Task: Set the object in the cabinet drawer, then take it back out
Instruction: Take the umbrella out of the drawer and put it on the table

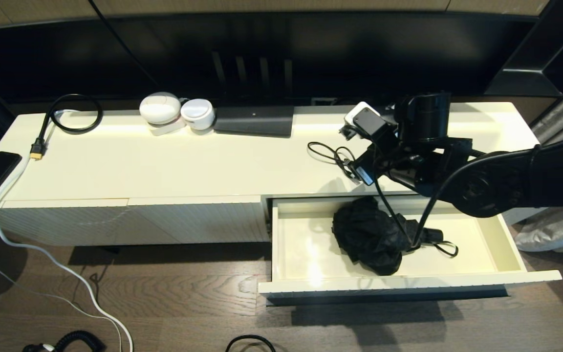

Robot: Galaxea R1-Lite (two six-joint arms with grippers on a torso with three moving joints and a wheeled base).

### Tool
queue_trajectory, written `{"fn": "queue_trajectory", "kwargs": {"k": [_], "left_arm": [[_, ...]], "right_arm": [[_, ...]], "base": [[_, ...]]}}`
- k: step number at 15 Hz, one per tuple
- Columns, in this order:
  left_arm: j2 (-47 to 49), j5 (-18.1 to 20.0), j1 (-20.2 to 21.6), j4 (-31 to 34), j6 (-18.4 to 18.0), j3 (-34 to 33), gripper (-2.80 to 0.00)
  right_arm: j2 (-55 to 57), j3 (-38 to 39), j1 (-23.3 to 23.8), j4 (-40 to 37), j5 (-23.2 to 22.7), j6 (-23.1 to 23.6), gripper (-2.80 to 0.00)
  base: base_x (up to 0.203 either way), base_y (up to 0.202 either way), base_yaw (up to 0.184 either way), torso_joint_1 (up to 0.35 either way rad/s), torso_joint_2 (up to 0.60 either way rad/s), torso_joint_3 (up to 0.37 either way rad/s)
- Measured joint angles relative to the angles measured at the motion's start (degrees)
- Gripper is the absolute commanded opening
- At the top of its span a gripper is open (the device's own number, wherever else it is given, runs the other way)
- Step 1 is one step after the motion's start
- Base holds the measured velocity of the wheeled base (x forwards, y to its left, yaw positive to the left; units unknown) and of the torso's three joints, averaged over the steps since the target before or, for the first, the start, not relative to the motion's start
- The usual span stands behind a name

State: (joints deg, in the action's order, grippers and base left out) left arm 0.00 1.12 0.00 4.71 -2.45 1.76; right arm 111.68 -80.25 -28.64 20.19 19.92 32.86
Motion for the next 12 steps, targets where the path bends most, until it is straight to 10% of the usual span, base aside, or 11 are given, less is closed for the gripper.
{"fn": "queue_trajectory", "kwargs": {"k": [7,12], "left_arm": [[0.0,0.0,0.0,0.0,0.0,0.0,-2.80],[0.0,0.0,0.0,0.0,0.0,0.0,-2.80]], "right_arm": [[-18.0,14.3,0.6,-24.5,-7.4,3.7,0.00],[-24.0,19.3,1.5,-35.9,-13.6,15.7,0.00]], "base": [[0.000,0.000,0.000,0.000,0.00,0.000],[0.000,0.000,0.000,0.000,0.00,0.000]]}}
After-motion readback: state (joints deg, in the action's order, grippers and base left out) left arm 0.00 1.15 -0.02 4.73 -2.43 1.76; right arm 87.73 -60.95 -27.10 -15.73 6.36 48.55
